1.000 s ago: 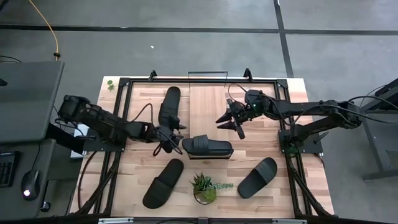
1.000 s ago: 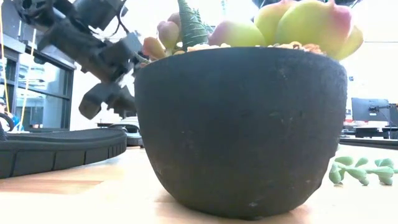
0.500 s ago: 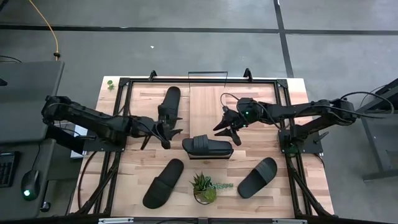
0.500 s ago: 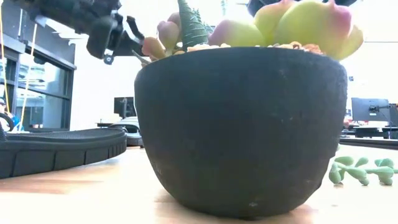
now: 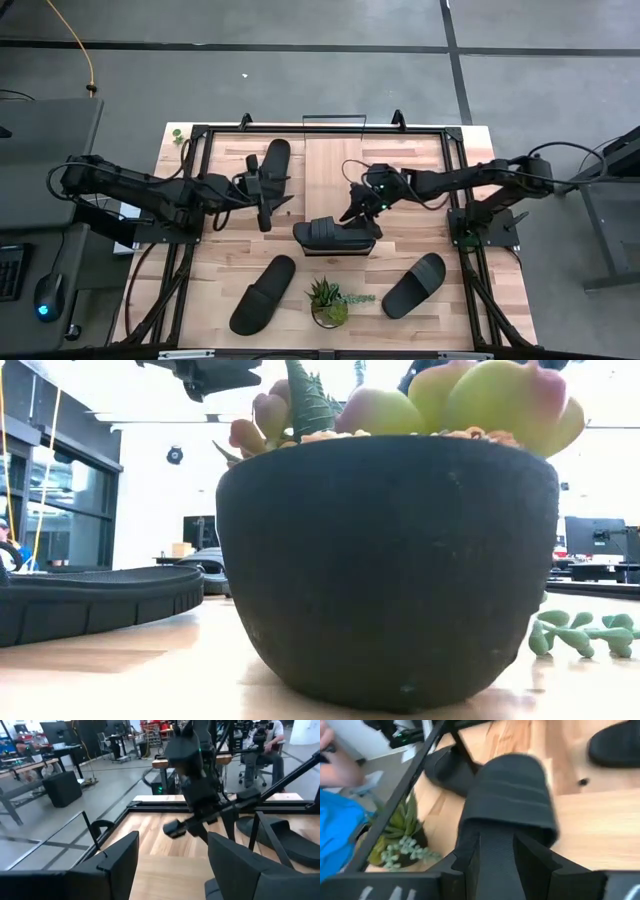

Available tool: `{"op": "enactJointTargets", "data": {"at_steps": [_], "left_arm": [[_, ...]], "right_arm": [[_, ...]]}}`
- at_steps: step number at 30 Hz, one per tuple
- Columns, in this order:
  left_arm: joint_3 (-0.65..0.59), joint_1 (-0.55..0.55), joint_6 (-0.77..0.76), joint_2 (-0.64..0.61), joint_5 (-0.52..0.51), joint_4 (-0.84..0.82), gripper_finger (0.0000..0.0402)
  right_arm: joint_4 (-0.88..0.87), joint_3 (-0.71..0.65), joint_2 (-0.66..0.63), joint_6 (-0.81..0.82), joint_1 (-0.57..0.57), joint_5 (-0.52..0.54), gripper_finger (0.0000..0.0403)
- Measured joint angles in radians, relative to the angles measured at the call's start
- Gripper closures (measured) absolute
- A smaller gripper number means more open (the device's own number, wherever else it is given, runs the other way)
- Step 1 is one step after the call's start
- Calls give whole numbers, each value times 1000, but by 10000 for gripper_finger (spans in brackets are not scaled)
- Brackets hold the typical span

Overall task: Pick and place slides into the shelf
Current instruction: Put the top right black slide on the shelf

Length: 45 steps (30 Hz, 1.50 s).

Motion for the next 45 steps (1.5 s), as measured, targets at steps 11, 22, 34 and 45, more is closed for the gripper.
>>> {"op": "enactJointTargets", "data": {"at_steps": [11,22,34,45], "left_arm": [[1,0,11,0,-17,-69,199],[1,0,13,0,-20,-72,202],[1,0,13,0,-20,-72,208],[1,0,13,0,-20,-72,206]], "right_arm": [[36,0,94,58,0,-134,295],[-30,0,100,49,-1,-150,295],[-115,0,109,29,-7,-91,295],[-175,2,108,26,-29,-25,295]]}}
